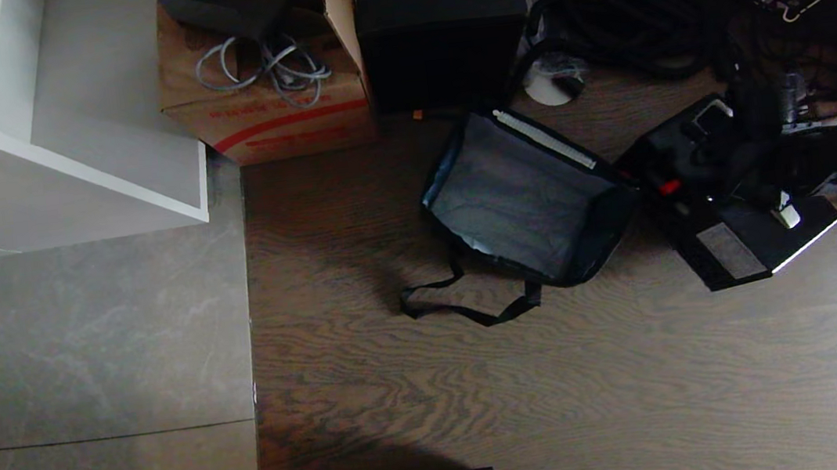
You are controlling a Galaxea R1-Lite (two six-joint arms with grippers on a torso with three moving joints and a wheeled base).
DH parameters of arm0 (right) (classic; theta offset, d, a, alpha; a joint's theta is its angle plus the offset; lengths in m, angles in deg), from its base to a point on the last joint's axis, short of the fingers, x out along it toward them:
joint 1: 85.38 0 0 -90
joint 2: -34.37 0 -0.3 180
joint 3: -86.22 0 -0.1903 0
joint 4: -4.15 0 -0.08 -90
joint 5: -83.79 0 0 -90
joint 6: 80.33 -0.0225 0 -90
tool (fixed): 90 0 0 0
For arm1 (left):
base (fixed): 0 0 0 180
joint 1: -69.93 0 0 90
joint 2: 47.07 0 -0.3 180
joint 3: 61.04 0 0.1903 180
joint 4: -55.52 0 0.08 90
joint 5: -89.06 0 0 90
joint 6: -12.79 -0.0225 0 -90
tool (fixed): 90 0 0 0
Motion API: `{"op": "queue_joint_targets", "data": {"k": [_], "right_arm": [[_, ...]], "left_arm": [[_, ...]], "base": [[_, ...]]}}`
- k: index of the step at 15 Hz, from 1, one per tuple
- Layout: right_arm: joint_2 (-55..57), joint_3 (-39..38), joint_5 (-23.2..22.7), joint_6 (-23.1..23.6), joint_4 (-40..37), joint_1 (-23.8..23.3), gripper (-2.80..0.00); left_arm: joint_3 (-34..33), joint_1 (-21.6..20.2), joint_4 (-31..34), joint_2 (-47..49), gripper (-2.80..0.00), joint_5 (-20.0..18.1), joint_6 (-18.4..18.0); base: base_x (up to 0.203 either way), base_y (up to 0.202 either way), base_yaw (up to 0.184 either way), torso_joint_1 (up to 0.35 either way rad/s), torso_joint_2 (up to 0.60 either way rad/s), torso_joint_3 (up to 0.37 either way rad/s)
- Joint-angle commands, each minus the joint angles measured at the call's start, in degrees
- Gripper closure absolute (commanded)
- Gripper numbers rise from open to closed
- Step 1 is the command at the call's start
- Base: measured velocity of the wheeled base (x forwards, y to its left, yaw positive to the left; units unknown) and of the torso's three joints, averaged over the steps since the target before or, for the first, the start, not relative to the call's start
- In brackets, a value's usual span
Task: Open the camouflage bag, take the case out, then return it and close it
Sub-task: Place the black box back
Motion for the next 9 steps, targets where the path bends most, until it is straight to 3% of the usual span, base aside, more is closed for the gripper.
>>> {"op": "queue_joint_targets", "data": {"k": [1,6,9], "right_arm": [[-9.6,-1.0,0.5,0.3,-0.2,-0.2,0.00],[-17.4,-1.6,-0.1,5.4,-0.7,-0.2,0.00],[-20.7,-2.1,-3.9,5.9,-2.1,1.9,0.00]], "left_arm": [[0.0,0.0,0.0,0.0,0.00,0.0,0.1],[0.0,0.0,0.0,0.0,0.00,0.0,0.1],[0.0,0.0,0.0,0.1,0.00,0.0,0.1]], "base": [[0.000,0.000,0.000,0.000,0.00,0.000],[0.000,0.000,0.000,0.000,0.00,0.000],[0.000,0.000,0.000,0.000,0.00,0.000]]}}
